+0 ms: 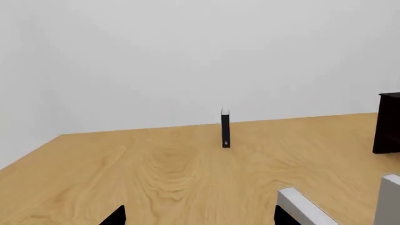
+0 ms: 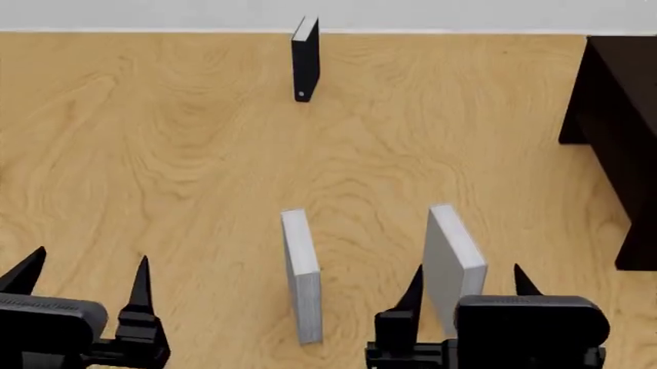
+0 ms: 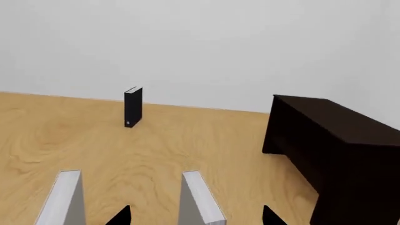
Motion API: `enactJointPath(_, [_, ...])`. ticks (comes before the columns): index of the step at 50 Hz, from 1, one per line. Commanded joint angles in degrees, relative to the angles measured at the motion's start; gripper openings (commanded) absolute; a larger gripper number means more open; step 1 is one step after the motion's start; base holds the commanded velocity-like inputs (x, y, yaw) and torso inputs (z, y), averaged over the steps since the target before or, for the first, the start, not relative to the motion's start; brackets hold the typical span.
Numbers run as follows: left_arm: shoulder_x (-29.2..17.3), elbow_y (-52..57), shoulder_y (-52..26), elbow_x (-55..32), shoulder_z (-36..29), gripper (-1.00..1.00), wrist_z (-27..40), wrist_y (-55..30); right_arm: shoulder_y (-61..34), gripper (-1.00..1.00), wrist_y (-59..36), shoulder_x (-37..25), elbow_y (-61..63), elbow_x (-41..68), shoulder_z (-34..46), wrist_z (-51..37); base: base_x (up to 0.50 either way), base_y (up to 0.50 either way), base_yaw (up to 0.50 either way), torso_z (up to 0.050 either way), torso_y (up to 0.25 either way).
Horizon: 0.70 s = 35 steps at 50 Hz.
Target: Pick up the book on the right and place it on the cabinet shelf.
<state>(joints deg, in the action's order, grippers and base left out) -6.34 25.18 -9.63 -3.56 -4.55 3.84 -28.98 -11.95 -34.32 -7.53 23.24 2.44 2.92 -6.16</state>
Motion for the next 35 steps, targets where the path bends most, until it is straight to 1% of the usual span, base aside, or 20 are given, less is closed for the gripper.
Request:
enactJointPath(1, [-0.88, 5.64, -2.26, -0.70, -0.35, 1.00, 1.17, -6.53, -3.19, 1.00, -6.48, -0.94, 3.56, 1.12, -0.53, -0.32, 0.00, 0.00, 0.00, 0.050, 0.000])
enactJointPath(2, [-0.90, 6.64, -2.69, -1.02, -0.34, 1.00, 1.14, -7.93, -3.37, 1.00, -6.77, -0.92, 3.66, 1.28, -0.61, -0.33, 0.00, 0.00, 0.00, 0.050, 0.000])
enactJointPath(8, [-1.02, 8.57, -3.64, -1.77, -0.67, 1.00, 1.32, -10.34, -4.09, 1.00, -8.04, -0.86, 3.51, 1.66, -0.19, -0.55, 0.00, 0.00, 0.00, 0.050, 0.000])
enactJointPath(12, [-0.91, 7.33, -3.49, -2.06, -1.16, 1.00, 1.29, -8.97, -3.92, 1.00, -5.38, -0.70, 1.27, 1.80, -0.40, -0.79, 0.00, 0.00, 0.00, 0.050, 0.000])
enactJointPath(19, [-1.19, 7.29, -3.52, -2.43, -1.34, 1.00, 1.66, -8.90, -3.93, 1.00, -5.31, -0.91, 1.22, 2.11, -0.25, -1.08, 0.00, 0.00, 0.00, 0.050, 0.000])
enactJointPath(27, [-1.49, 7.27, -3.55, -2.84, -1.53, 1.00, 2.06, -8.85, -3.94, 1.00, -5.28, -1.14, 1.20, 2.45, -0.09, -1.39, 0.00, 0.00, 0.00, 0.000, 0.000])
enactJointPath(28, [-1.85, 7.94, -4.10, -3.08, -1.16, 1.00, 2.42, -13.26, -3.61, 1.00, -4.50, -0.88, 1.31, 3.32, -0.72, -1.01, 0.00, 0.00, 0.00, 0.000, 0.000])
enactJointPath(29, [-0.65, 10.39, -3.76, -7.27, 3.05, 1.00, 1.08, -12.62, -3.46, 1.00, -4.61, -1.04, 1.37, 3.14, -0.51, -1.13, 0.00, 0.00, 0.00, 0.000, 0.000])
enactJointPath(30, [-0.95, 11.26, -2.73, -9.49, 4.76, 1.00, -0.92, -10.44, -3.25, 1.00, -4.06, -1.10, 1.23, 3.07, -0.41, -1.16, 0.00, 0.00, 0.00, 0.000, 0.000])
enactJointPath(31, [-2.14, 10.70, -2.81, -7.99, 4.36, 1.00, -0.28, -11.07, -3.09, 1.00, -3.77, -1.17, 1.07, 2.90, -0.25, -1.29, 0.00, 0.00, 0.00, 0.000, 0.000])
enactJointPath(32, [-2.38, 9.95, -3.05, -8.43, 5.34, 1.00, -0.23, -11.77, -2.86, 1.00, -3.42, -1.18, 1.14, 2.92, -0.24, -1.34, 0.00, 0.00, 0.00, 0.000, 0.000])
enactJointPath(33, [-1.80, 9.53, -3.68, -10.63, 7.90, 1.00, -0.38, -13.42, -2.65, 1.00, -3.27, -1.20, 1.31, 2.91, -0.16, -1.42, 0.00, 0.00, 0.00, 0.000, 0.000])
enactJointPath(35, [-1.11, 8.82, -4.25, -14.99, 13.23, 1.00, -1.53, -13.98, -2.18, 1.00, -2.47, -1.27, 1.21, 2.97, -0.11, -1.43, 0.00, 0.00, 0.00, 0.000, 0.000])
